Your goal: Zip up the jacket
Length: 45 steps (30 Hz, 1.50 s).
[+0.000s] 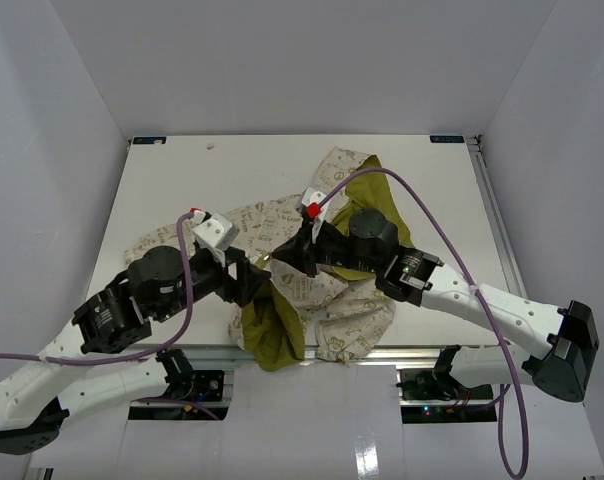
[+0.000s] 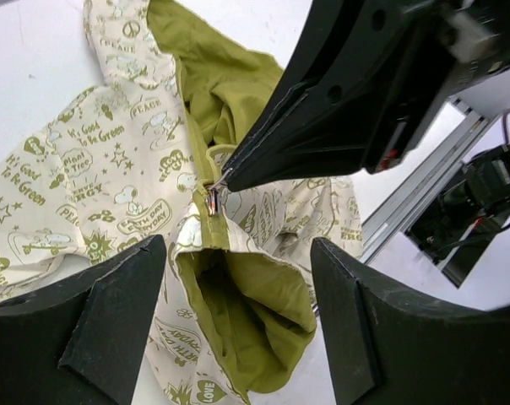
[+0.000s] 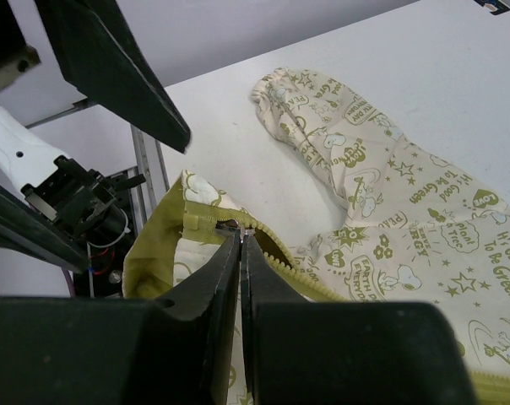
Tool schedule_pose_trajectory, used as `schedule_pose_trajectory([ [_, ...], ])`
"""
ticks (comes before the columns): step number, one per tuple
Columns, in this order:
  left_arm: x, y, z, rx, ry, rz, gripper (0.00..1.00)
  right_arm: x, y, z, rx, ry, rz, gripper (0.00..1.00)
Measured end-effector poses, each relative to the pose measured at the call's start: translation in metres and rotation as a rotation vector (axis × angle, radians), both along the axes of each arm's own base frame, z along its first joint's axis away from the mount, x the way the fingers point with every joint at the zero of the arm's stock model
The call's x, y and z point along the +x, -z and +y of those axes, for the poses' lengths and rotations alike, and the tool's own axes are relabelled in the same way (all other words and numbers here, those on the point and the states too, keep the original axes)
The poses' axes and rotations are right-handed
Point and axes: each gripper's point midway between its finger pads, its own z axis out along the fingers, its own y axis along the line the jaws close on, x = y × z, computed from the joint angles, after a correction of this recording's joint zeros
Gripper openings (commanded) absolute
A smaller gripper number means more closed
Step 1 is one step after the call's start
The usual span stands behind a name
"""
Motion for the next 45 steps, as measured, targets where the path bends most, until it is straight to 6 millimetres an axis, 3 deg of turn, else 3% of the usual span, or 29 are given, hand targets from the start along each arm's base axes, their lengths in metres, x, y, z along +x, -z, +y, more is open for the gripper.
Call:
schedule_pose_trajectory([
  [7, 0.008, 0.031, -0.012, 0.100, -0.001, 0.052, 0.47, -0.010, -0.004, 0.001, 0.008, -0.017, -0.014, 0.08],
  [12, 0.004, 0.029, -0.008, 0.081, 0.009, 0.043, 0.32, -0.018, -0.009, -0.001, 0.018, -0.024, -0.029, 0.08],
  [16, -0.003, 0.029, -0.006, 0.055, 0.038, 0.036, 0.28, -0.025, -0.012, -0.001, 0.025, -0.039, -0.043, 0.08],
  [22, -0.011, 0.032, -0.013, 0.039, 0.103, 0.031, 0.00, -0.028, -0.014, 0.000, 0.026, -0.039, -0.056, 0.08],
  [37, -0.014, 0.033, -0.012, 0.027, 0.116, 0.017, 0.00, -0.017, -0.005, 0.004, 0.023, 0.011, -0.087, 0.08],
  [45, -0.011, 0.042, -0.010, 0.055, 0.101, 0.021, 0.00, 0.013, 0.019, 0.008, -0.018, 0.055, -0.045, 0.08],
])
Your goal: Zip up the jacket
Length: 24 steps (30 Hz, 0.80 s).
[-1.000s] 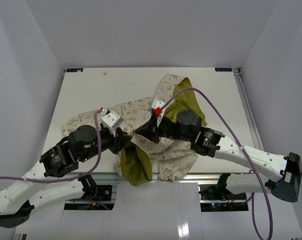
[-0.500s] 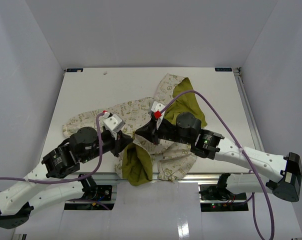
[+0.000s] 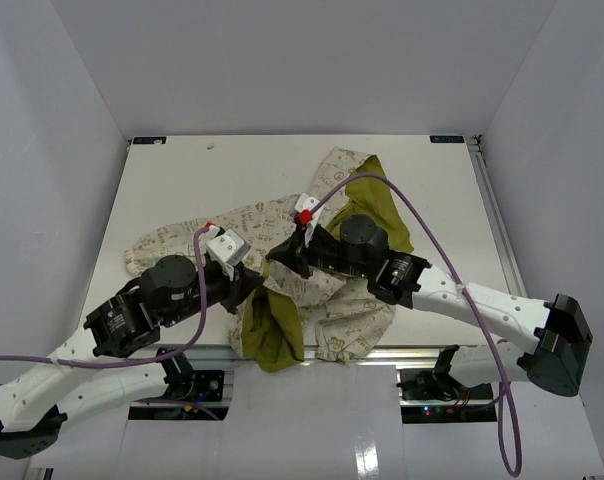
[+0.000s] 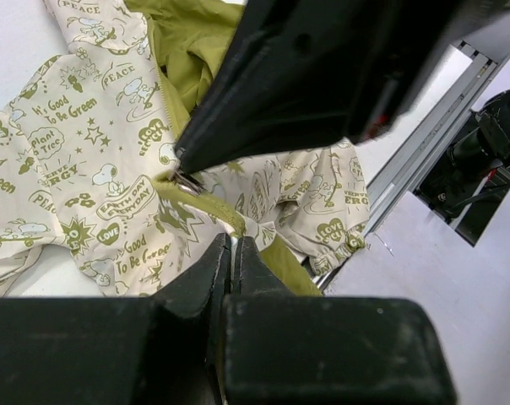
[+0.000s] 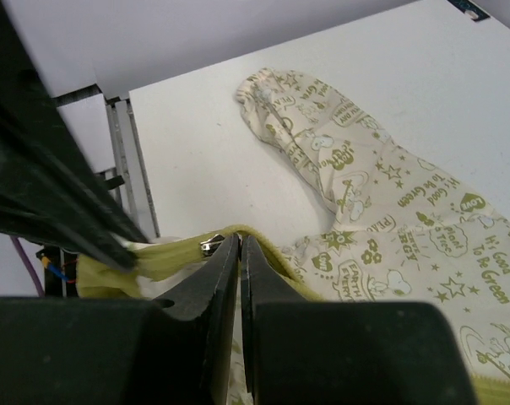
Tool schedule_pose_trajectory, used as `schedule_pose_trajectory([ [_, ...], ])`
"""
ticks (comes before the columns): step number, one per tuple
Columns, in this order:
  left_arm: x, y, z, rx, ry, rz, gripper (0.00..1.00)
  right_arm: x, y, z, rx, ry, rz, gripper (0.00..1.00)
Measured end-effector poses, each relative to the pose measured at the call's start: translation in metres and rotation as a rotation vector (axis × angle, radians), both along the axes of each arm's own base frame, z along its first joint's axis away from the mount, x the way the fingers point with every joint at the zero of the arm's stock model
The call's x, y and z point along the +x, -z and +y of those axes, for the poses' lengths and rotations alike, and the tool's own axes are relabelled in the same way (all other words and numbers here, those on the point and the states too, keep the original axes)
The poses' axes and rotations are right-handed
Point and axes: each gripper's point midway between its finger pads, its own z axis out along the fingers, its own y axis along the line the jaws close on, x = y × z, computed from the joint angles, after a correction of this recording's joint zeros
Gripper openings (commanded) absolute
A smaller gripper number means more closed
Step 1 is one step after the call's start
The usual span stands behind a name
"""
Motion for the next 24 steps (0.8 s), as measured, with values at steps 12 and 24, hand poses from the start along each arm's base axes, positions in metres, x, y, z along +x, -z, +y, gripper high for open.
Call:
schedule_pose_trajectory([
  [12, -0.003, -0.004, -0.001, -0.013, 0.015, -0.003, 0.00, 0.067, 0.027, -0.028, -0.026, 0.147, 0.080, 0.08],
  [24, -0.004, -0.056, 0.019, -0.112, -0.035, -0.096, 0.00, 0.192, 0.071, -0.072, -0.067, 0.366, 0.190, 0.08],
])
